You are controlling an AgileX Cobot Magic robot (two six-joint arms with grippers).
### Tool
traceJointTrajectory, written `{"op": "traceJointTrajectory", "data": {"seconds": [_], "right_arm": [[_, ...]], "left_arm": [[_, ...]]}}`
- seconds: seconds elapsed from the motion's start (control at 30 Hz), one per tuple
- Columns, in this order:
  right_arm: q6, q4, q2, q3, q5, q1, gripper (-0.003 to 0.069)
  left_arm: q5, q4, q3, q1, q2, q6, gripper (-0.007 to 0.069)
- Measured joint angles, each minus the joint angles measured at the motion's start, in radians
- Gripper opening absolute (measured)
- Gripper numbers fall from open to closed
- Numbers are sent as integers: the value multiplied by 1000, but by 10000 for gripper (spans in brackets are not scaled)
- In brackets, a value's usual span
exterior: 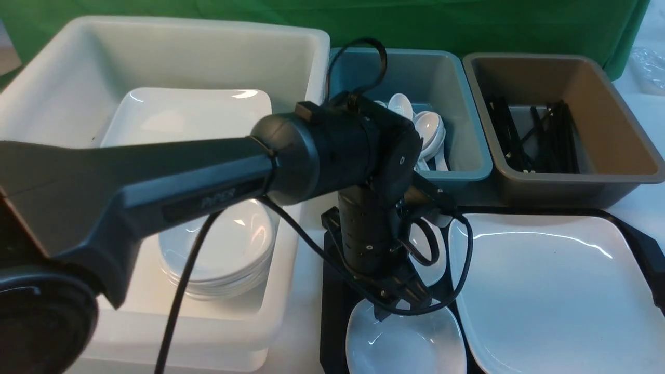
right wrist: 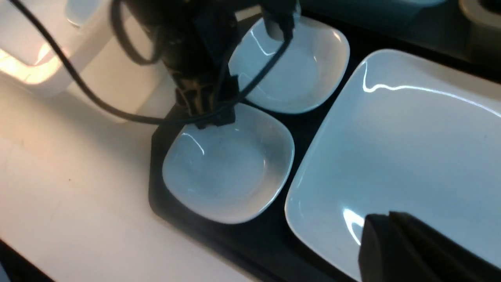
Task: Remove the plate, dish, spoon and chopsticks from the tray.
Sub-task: Use the left arm to grab a small plate from the dinner plate
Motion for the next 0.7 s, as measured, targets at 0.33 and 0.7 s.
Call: {"op": "traceJointTrajectory", "data": {"seconds": [0.33, 0.7], "right_arm": [[-23, 3, -13, 0, -11, 0, 29], [-28, 3, -13, 0, -36, 0, 27]], "left_arm": [[-16, -27, -1, -2, 53, -1, 508], [65, -54, -14, -1, 47, -11, 178]]}}
